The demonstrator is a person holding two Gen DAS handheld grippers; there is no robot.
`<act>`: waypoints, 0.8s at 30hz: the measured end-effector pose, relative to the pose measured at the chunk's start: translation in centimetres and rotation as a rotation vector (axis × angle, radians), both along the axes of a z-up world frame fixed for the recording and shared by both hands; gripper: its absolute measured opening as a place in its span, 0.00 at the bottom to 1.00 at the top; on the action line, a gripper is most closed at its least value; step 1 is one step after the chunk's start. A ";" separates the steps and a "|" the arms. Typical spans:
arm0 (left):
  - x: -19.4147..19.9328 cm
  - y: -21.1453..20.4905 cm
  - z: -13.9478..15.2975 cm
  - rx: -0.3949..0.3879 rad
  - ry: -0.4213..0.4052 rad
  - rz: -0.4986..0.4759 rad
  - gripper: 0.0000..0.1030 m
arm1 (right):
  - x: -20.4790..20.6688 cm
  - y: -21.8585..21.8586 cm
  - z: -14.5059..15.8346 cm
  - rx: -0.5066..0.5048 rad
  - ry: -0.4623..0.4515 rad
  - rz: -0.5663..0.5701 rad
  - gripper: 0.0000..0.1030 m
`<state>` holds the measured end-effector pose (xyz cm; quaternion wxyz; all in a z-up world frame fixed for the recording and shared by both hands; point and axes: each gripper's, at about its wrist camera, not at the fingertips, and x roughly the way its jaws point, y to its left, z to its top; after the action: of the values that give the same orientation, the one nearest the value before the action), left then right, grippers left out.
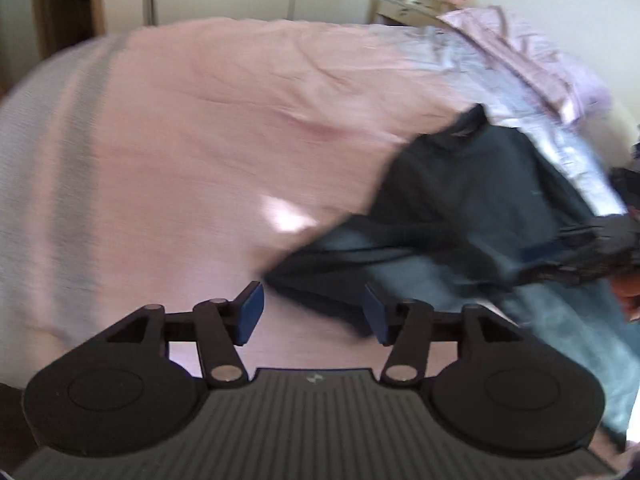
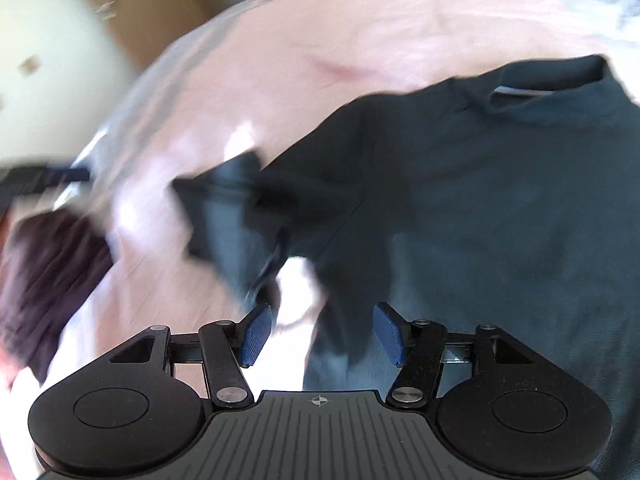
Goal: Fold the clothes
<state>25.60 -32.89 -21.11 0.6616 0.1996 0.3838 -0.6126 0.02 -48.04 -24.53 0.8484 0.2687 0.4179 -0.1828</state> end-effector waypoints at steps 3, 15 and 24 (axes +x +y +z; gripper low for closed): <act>-5.2 -3.3 -3.3 0.000 0.112 0.030 0.56 | 0.5 0.1 0.1 -0.012 0.018 -0.014 0.59; -5.1 -4.4 -3.9 0.119 -0.157 0.316 0.07 | -2.5 -1.3 0.0 -0.023 0.084 -0.096 0.74; 14.9 6.9 3.1 0.179 -0.182 0.468 0.00 | 2.8 1.1 -0.9 0.041 0.006 0.047 0.74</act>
<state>40.45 -25.99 -18.02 0.7966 0.2173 0.4111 -0.3863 2.84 -46.96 -25.44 0.8455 0.2753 0.4305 -0.1549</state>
